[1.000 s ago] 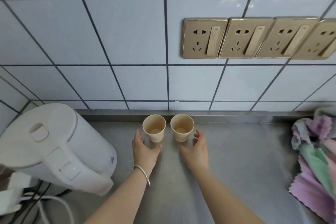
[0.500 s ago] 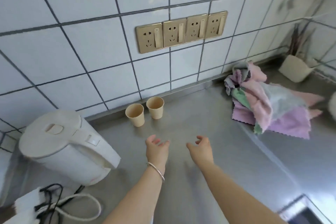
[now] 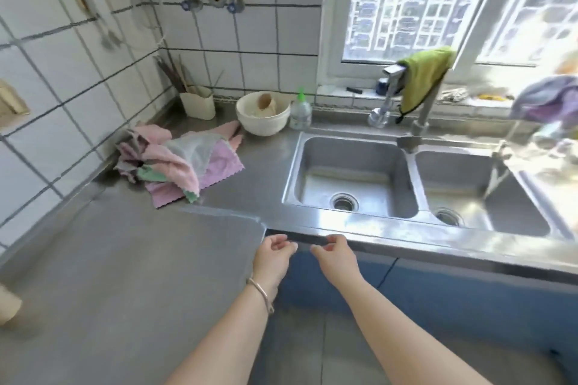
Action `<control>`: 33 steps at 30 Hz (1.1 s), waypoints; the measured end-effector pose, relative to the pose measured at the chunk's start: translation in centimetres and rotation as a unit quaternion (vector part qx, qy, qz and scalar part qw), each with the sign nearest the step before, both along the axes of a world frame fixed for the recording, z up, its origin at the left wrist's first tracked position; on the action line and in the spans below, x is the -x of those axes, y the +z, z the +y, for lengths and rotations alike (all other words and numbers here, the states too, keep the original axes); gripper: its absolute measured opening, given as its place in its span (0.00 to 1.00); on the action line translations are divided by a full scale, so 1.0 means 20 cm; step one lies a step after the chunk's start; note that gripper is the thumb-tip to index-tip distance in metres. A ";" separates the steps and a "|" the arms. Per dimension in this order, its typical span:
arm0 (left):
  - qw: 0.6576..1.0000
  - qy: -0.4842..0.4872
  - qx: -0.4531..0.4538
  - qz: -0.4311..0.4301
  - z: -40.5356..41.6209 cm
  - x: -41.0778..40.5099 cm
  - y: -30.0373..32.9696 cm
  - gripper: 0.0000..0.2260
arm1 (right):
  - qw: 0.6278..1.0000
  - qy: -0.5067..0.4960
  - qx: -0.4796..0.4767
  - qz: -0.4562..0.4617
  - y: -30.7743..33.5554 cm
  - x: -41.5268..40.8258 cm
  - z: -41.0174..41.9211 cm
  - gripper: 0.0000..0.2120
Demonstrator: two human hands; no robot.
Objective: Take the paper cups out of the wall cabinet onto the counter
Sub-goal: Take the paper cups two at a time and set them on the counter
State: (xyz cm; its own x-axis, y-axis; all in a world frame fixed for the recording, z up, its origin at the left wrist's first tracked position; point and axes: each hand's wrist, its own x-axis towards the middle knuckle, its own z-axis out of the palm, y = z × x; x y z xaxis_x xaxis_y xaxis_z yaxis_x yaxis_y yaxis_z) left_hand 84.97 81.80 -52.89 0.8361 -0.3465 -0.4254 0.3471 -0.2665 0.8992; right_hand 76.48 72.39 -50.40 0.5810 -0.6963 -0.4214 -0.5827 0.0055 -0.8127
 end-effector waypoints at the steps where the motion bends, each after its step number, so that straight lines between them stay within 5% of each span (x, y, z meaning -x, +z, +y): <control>1: 0.999 -0.037 0.001 -0.004 -0.13 0.09 0.02 0.11 | 0.999 -0.033 0.001 -0.003 0.02 0.13 -0.10 0.22; 8: 0.963 -0.267 0.022 -0.018 -0.97 0.99 0.18 0.07 | 0.971 -0.233 0.029 -0.032 0.19 1.16 -0.69 0.22; 19: 0.825 -0.547 0.122 -0.075 -1.84 2.38 0.67 0.04 | 0.878 -0.461 0.123 -0.039 0.60 2.58 -1.30 0.18; 22: 0.801 -0.574 0.156 -0.071 -2.04 2.61 0.84 0.10 | 0.849 -0.501 0.165 -0.030 0.75 2.82 -1.45 0.18; 33: 0.684 -0.658 0.270 -0.159 -2.94 3.22 1.53 0.06 | 0.747 -0.575 0.335 -0.022 1.47 3.35 -2.22 0.17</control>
State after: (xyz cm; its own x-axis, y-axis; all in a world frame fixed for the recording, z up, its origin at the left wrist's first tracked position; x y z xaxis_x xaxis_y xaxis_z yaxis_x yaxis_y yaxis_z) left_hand 20.64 22.90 -22.25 -0.3314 -0.9236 0.1927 -0.1112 0.2411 0.9641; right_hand 9.55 28.06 -20.91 -0.5593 -0.7916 0.2461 -0.4788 0.0662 -0.8754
